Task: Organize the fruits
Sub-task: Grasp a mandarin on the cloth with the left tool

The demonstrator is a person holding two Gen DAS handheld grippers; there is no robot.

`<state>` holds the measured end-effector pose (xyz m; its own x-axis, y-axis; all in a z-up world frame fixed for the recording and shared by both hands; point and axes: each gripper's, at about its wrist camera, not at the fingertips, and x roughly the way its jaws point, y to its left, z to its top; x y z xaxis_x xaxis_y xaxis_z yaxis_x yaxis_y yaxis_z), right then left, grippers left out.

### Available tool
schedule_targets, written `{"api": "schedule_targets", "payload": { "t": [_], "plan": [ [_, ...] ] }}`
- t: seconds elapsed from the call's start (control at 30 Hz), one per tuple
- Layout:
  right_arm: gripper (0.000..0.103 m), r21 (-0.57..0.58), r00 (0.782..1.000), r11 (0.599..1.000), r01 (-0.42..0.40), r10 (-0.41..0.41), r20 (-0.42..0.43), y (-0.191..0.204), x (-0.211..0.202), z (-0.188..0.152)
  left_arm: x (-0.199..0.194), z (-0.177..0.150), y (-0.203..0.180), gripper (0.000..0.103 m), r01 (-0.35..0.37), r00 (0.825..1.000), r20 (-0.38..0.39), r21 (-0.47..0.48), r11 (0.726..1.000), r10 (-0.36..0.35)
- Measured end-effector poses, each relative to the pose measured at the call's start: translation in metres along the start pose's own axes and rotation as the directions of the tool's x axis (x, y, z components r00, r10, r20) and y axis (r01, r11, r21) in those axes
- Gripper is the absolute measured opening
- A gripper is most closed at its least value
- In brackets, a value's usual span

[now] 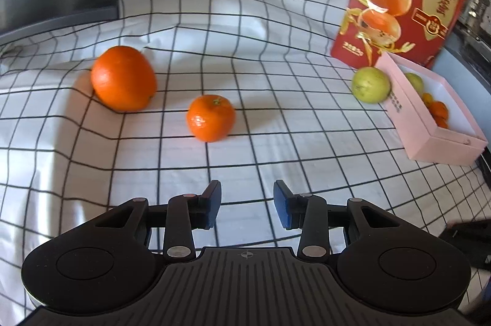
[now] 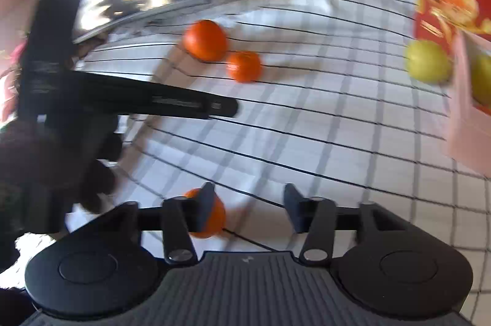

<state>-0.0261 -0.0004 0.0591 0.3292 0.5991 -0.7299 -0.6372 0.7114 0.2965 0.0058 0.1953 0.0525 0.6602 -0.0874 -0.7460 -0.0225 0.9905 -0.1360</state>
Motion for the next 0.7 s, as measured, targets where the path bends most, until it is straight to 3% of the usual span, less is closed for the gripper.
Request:
{"api": "schedule_targets", "payload": {
  "t": [0.13,0.2,0.27,0.43,0.5,0.7],
  "plan": [
    [0.054,-0.034,0.983,0.989,-0.141,0.136,-0.123,0.013,0.024,0.002,-0.003,-0.001,0.002,0.042,-0.019,1.0,0.003,-0.012,1.0,0.019],
    [0.049,-0.064,0.973,0.984,-0.164,0.15,-0.178,0.023,0.038,-0.001,-0.004,-0.002,0.002,0.042,-0.024,1.0,0.005,-0.013,1.0,0.025],
    [0.044,-0.112,0.981,0.985,-0.133,0.114,-0.16,0.033,0.041,-0.001,-0.006,-0.003,0.005,0.042,-0.029,1.0,0.006,-0.02,0.999,0.029],
    [0.043,-0.175,0.991,0.983,-0.049,0.027,-0.129,0.043,0.05,0.004,-0.012,-0.008,0.014,0.042,-0.038,0.999,0.012,-0.051,0.998,0.039],
    [0.032,-0.202,0.993,0.979,-0.007,-0.016,-0.113,0.044,0.052,0.005,-0.014,-0.009,0.019,0.042,-0.044,0.999,0.014,-0.063,0.997,0.045],
    [0.032,-0.169,0.996,0.985,0.013,-0.028,-0.082,0.028,0.046,0.014,-0.013,-0.014,0.032,0.042,-0.06,0.998,0.003,-0.092,0.994,0.061]
  ]
}}
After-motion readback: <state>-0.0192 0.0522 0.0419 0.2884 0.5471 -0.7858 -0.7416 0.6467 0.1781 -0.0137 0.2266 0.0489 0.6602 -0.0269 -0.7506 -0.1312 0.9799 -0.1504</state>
